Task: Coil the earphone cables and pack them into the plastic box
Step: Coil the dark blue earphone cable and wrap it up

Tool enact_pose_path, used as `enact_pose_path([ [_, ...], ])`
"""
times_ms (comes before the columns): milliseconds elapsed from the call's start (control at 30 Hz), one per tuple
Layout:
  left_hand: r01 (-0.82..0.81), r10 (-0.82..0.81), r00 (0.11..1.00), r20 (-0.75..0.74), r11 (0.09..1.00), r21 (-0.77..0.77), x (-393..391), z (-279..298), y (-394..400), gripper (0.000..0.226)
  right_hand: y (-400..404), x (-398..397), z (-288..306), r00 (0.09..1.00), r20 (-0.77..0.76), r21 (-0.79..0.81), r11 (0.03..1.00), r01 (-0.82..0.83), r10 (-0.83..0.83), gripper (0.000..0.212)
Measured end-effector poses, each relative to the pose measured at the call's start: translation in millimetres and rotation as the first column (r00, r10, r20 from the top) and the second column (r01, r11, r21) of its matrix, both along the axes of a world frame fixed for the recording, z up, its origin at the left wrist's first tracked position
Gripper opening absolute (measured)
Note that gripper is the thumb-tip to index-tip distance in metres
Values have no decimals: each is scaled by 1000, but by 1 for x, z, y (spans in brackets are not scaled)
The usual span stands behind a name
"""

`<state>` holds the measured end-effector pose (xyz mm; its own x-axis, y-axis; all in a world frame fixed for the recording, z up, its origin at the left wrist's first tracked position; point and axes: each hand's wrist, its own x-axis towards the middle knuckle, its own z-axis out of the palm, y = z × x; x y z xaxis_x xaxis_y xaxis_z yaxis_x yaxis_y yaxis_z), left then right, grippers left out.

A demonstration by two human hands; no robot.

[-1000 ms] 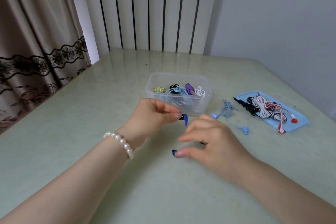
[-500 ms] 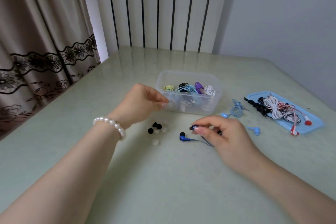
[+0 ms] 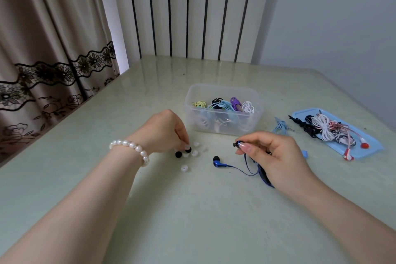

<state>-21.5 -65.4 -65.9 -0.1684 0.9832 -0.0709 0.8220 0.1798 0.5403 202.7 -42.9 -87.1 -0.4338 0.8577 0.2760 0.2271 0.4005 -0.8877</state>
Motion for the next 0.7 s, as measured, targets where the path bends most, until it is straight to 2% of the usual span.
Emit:
enact_pose_path([
  [333, -1, 1, 999, -52, 1000, 2, -1, 3, 0, 9, 0, 0, 3, 1000, -13, -4, 1000, 7, -7, 24],
  [700, -14, 15, 1000, -16, 998, 60, 1, 14, -6, 11, 0, 1, 4, 999, -11, -8, 1000, 30, -30, 24],
])
